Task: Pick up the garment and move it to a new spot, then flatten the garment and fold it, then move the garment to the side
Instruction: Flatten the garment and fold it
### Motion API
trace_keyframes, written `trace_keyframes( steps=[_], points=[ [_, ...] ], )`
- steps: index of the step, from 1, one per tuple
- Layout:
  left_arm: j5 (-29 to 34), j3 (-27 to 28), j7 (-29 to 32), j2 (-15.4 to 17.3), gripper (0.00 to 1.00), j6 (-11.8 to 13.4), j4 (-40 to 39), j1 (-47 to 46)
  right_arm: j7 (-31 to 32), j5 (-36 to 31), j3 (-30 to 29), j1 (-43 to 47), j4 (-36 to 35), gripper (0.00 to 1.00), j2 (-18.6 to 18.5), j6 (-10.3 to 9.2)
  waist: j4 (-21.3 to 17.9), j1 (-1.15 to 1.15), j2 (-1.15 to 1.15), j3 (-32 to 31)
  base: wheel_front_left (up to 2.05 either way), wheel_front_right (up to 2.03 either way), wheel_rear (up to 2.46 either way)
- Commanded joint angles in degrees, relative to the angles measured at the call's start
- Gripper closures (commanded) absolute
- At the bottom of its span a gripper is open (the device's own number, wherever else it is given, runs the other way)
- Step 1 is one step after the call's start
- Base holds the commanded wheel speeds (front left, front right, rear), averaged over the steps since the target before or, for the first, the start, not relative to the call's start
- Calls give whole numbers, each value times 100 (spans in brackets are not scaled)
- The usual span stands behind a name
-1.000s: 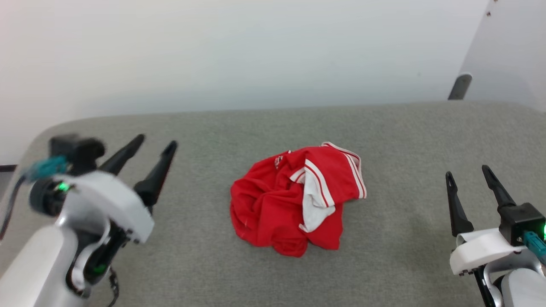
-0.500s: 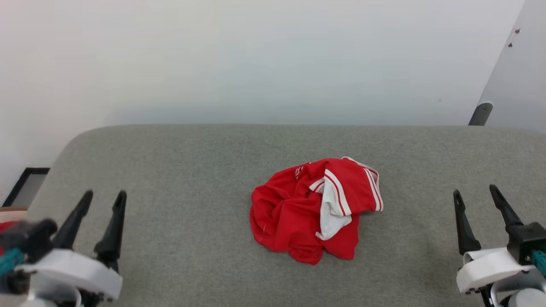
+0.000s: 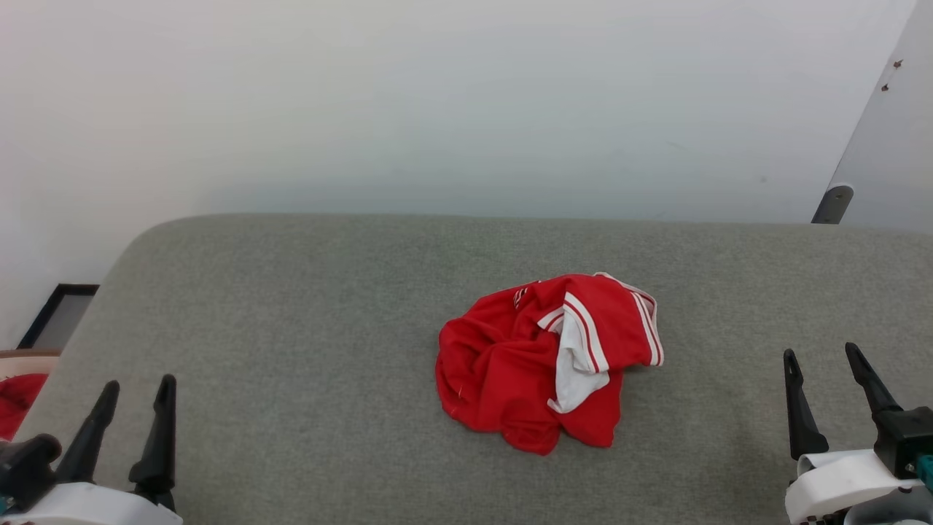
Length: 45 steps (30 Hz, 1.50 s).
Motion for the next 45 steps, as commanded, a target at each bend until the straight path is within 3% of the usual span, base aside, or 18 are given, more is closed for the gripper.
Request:
trace_keyframes(
  steps=[1, 8, 14, 20, 28, 36, 45],
  points=[
    [-7, 18, -39, -12, 0, 3, -29, 64, -4, -19, -16, 72, -24, 0, 20, -4, 17, 0, 0, 9, 0, 0, 0],
    [-23, 8, 7, 24, 0, 12, -59, 60, -4, -58, 8, 56, -38, 0, 52, -4, 25, 0, 0, 32, 0, 0, 0],
    [-125, -111, 352, 152, 0, -151, -159, -180, -4, -4, 75, -82, 11, 0, -12, -4, -30, 0, 0, 110, 0, 0, 0],
    [-242, -421, 1205, 324, 0, -300, -542, -796, -4, 14, 162, -252, 68, 0, -78, -4, -165, 0, 0, 272, 0, 0, 0],
    [-767, -888, 2805, 378, 0, -441, -1029, -2057, -4, 3, 205, -574, 68, 0, -78, -4, -480, 0, 0, 636, 0, 0, 0],
    [-1235, -1558, 4403, 54, 0, -422, -1212, -3444, -4, 15, 185, -830, 40, 0, -34, -4, -809, 0, 0, 1095, 0, 0, 0],
    [-1496, -2157, 5415, -363, 0, -246, -955, -4039, -4, 56, 242, -1050, 65, 0, 98, -4, -1234, 0, 0, 1494, 0, 0, 0]
  ],
)
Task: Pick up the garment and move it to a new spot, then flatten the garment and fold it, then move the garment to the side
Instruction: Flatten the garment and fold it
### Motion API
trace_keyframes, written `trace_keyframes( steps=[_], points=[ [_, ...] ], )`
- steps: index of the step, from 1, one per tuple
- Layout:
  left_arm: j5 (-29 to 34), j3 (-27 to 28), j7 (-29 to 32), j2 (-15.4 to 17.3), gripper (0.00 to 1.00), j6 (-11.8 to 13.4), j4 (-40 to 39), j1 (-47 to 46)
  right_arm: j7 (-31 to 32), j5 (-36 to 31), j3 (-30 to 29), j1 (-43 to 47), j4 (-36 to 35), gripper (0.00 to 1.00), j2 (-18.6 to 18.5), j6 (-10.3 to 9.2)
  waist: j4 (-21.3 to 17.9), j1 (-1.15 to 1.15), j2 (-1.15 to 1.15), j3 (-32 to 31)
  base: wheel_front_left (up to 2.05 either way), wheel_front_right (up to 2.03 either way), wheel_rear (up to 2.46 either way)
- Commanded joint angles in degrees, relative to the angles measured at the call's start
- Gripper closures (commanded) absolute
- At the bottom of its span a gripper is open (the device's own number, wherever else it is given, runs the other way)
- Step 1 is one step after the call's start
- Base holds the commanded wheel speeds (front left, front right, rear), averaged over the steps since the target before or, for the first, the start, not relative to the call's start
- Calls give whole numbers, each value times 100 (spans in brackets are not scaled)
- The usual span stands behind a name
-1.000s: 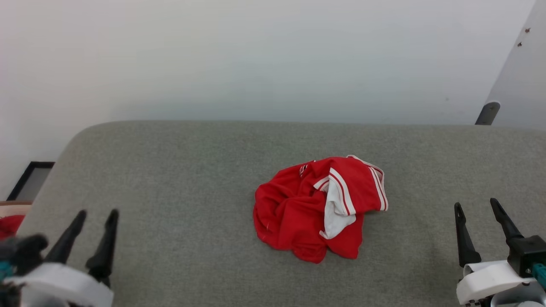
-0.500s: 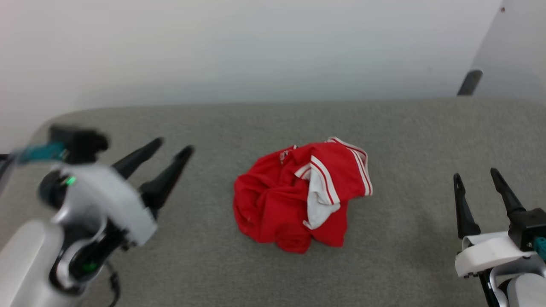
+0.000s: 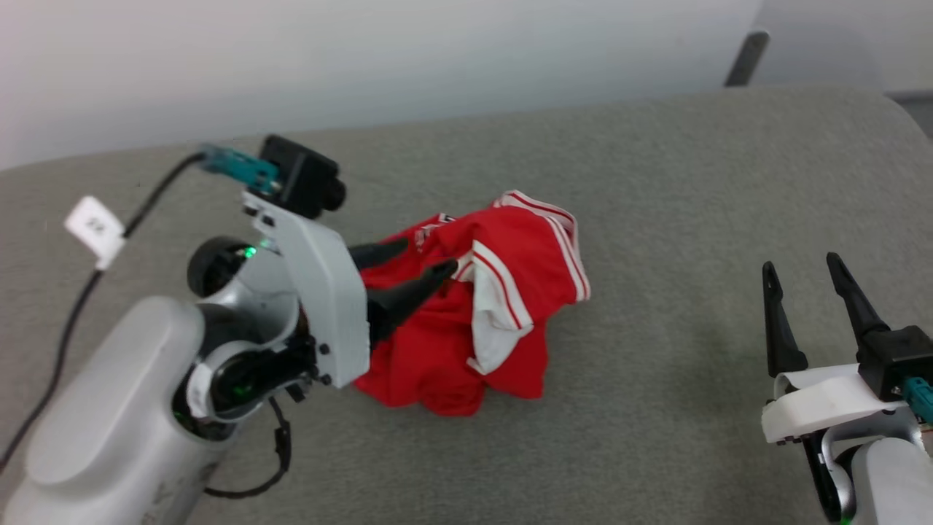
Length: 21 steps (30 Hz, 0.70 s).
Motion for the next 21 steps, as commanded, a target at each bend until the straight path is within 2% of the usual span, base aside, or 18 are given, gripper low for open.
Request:
trace_keyframes(
  steps=[1, 10, 20, 21],
  points=[
    [12, -55, 70, -25, 0, 38, 70, -75, -4, 36, 8, -67, 7, 0, 36, -4, -254, 0, 0, 234, 0, 0, 0],
    [58, -434, 456, -172, 0, 35, 561, -167, -4, 51, 16, -153, -12, 0, 110, -4, -485, 0, 0, 426, 0, 0, 0],
    [176, -580, 464, -253, 0, 26, 850, -274, -4, 6, -27, -174, -10, 0, 180, -4, -526, 0, 0, 524, 0, 0, 0],
    [186, -586, 453, -255, 5, 27, 880, -286, -4, 6, -22, -187, -8, 0, 187, -4, -530, 0, 0, 533, 0, 0, 0]
  ],
)
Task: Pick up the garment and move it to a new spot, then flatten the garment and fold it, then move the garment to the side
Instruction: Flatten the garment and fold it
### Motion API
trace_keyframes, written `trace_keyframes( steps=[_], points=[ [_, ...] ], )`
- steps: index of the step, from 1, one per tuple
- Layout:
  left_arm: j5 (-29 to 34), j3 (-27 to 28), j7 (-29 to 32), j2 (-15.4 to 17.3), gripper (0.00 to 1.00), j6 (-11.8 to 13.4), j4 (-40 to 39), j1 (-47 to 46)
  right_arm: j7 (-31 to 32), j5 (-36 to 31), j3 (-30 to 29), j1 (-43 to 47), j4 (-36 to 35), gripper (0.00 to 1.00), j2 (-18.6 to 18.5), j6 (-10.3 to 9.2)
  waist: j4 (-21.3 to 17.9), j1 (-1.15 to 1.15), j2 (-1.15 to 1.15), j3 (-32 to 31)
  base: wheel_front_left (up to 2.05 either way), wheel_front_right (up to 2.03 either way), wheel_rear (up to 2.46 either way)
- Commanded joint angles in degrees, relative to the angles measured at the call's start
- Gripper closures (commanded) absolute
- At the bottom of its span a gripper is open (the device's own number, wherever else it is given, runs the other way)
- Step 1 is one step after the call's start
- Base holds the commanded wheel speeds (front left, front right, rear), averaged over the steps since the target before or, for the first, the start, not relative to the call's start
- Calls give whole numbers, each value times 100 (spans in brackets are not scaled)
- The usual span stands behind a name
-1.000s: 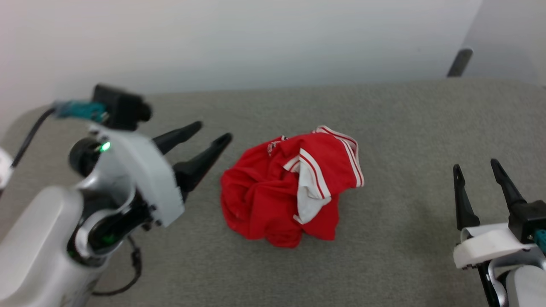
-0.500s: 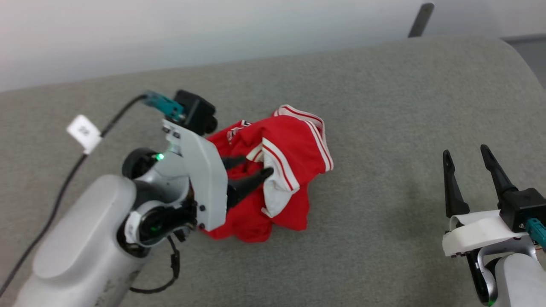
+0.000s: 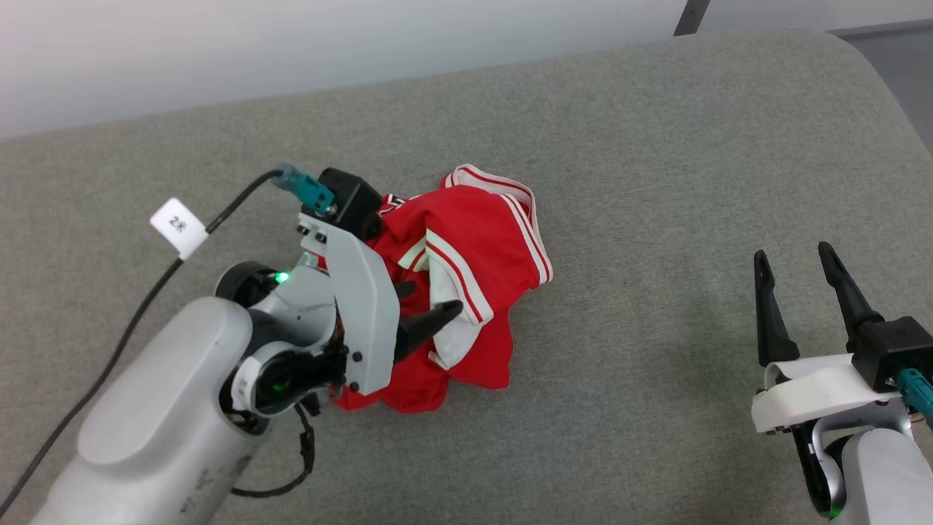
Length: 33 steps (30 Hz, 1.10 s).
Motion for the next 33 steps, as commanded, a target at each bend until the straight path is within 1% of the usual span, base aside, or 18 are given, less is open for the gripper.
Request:
trace_keyframes(
  steps=[1, 2, 3, 7, 11, 15, 19, 20, 26, 27, 30, 33],
  points=[
    [27, -13, -30, -21, 22, 6, 53, -73, -4, -16, -16, -77, -4, 0, 28, -4, -4, 0, 0, 16, 0, 0, 0],
    [34, -22, -37, -36, 62, 7, 84, -75, -4, -14, -17, -83, -7, 0, 30, -4, 0, 0, 0, 21, 0, 0, 0],
    [39, -28, -41, -44, 100, -13, 105, -85, -4, -21, -15, -82, -12, 0, 37, -4, 3, 0, 0, 26, 0, 0, 0],
    [62, -24, -100, -40, 100, -54, 172, -122, -4, -18, -24, -84, -14, 0, 44, -4, 21, 0, 0, 26, 0, 0, 0],
    [32, 7, -57, 22, 100, -35, 166, -142, -4, -28, -57, -36, 2, 0, 33, -4, 68, 0, 0, -19, 0, 0, 0],
    [5, 104, -18, 164, 100, 50, 66, -134, -4, -33, -96, 28, 31, 0, 2, -4, 155, 0, 0, -94, 0, 0, 0],
    [18, 295, -64, 414, 100, 130, -104, -88, -4, -55, -128, 54, 50, 0, -26, -4, 271, 0, 0, -161, 0, 0, 0],
    [18, 295, -64, 414, 100, 130, -104, -88, -4, -55, -128, 54, 50, 0, -26, -4, 271, 0, 0, -161, 0, 0, 0],
    [36, 618, -116, 926, 100, 298, -450, 135, -4, -81, -150, 89, 85, 0, -75, -4, 459, 0, 0, -255, 0, 0, 0],
    [28, 720, -125, 1113, 100, 361, -539, 247, -4, -85, -158, 102, 98, 0, -98, -4, 526, 0, 0, -288, 0, 0, 0],
    [-49, 890, -164, 1367, 100, 429, -626, 463, -4, -82, -166, 108, 118, 0, -122, -4, 620, 0, 0, -339, 0, 0, 0],
    [-97, 1053, -221, 1675, 100, 413, -633, 751, -4, -96, -156, 147, 118, 0, -116, -4, 694, 0, 0, -382, 0, 0, 0]
  ],
)
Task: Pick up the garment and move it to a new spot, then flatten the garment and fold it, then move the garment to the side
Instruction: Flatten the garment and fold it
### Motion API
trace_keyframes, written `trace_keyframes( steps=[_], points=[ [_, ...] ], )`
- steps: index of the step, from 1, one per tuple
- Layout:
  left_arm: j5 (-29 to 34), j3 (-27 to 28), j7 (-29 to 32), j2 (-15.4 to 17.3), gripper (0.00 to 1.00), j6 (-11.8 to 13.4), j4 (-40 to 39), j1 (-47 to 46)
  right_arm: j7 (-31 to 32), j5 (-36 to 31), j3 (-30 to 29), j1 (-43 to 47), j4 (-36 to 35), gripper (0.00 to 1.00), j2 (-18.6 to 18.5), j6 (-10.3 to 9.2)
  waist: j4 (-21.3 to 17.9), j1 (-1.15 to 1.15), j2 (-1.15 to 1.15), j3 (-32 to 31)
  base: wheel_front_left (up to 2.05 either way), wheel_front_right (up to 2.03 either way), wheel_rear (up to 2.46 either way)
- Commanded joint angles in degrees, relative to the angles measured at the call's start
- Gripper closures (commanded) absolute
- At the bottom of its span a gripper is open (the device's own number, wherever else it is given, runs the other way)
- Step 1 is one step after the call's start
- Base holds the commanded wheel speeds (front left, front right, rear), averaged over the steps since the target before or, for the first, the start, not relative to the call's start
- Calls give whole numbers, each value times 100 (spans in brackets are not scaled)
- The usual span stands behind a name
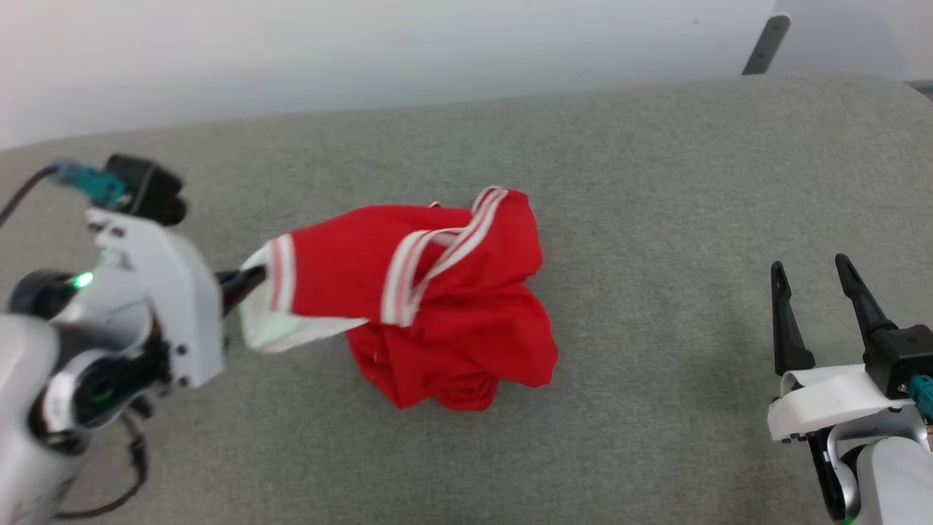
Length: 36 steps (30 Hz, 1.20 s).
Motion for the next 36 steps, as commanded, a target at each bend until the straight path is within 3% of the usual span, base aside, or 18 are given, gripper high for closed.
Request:
trace_keyframes(
  steps=[1, 10, 16, 25, 28, 30, 36],
  points=[
    [-18, 100, -72, 202, 100, 2, 17, 234, -4, -40, 10, 82, 6, 0, -13, -4, 88, 0, 0, -67, 0, 0, 0],
    [-71, 334, -423, 603, 100, -21, 468, 953, -4, -16, 56, 90, 47, 0, -42, -4, 194, 0, 0, -108, 0, 0, 0],
    [-102, 324, -660, 550, 100, -103, 1020, 1297, -4, 11, 113, 114, 60, 0, -63, -4, 205, 0, 0, -124, 0, 0, 0],
    [-110, 182, -969, 172, 100, -333, 1843, 1344, -4, 63, 252, 146, 130, 0, -111, -4, 224, 0, 0, -202, 0, 0, 0],
    [-92, 154, -1066, 68, 36, -402, 1983, 1272, -4, 64, 293, 183, 148, 0, -143, -4, 271, 0, 0, -290, 0, 0, 0],
    [-33, 122, -1128, 58, 0, -418, 2024, 1258, -4, 65, 321, 217, 166, 0, -171, -4, 311, 0, 0, -359, 0, 0, 0],
    [-12, 143, -1314, 0, 0, -420, 1937, 1296, -4, 85, 433, 260, 211, 0, -258, -4, 495, 0, 0, -616, 0, 0, 0]
  ],
)
